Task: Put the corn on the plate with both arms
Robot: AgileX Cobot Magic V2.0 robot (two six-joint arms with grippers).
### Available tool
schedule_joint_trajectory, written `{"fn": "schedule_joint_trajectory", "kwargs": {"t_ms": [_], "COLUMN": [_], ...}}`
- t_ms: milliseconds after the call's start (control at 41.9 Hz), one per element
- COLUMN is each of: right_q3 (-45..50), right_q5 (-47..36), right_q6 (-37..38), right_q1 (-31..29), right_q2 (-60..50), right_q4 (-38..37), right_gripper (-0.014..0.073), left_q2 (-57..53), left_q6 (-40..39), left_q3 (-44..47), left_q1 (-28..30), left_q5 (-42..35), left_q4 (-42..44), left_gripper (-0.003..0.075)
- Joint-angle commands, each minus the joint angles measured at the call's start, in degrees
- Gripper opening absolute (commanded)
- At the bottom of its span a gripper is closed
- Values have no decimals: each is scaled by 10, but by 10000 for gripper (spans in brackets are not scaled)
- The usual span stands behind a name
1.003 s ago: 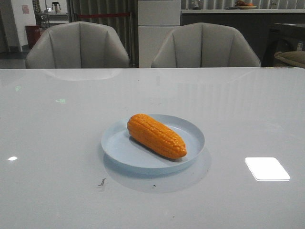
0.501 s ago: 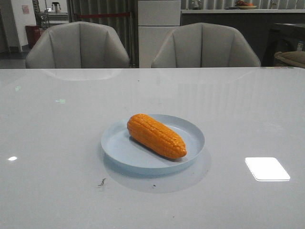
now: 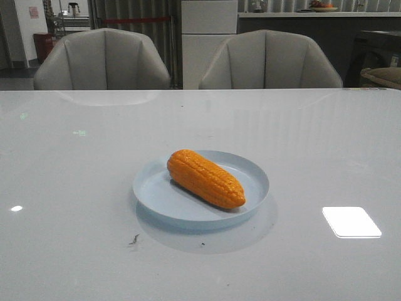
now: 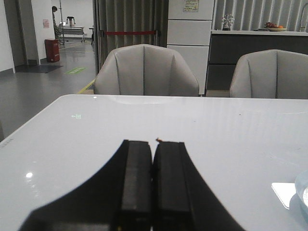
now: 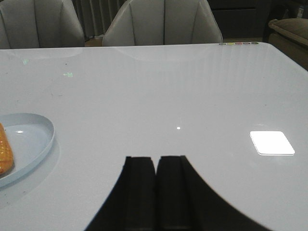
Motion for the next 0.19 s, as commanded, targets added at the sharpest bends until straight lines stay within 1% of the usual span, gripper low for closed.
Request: {"fn": "schedule_joint_trajectory", "kwargs": {"t_ms": [0,167], "right_q3": [-10,-10], "right_q5": [-50,-50], "right_q6": [-8,-8], "right_q1": [-2,-2], "right_q2": [-2,-2], "right_q4": [-2,-2], "right_gripper": [65,65], "left_q2": [4,4], "left_q6": [-3,-3], "left_q3": [2,2], "left_q1": [1,1], "left_q5": [-51,-51], "left_q4": [-3,-3], "left_gripper": [90,90]}}
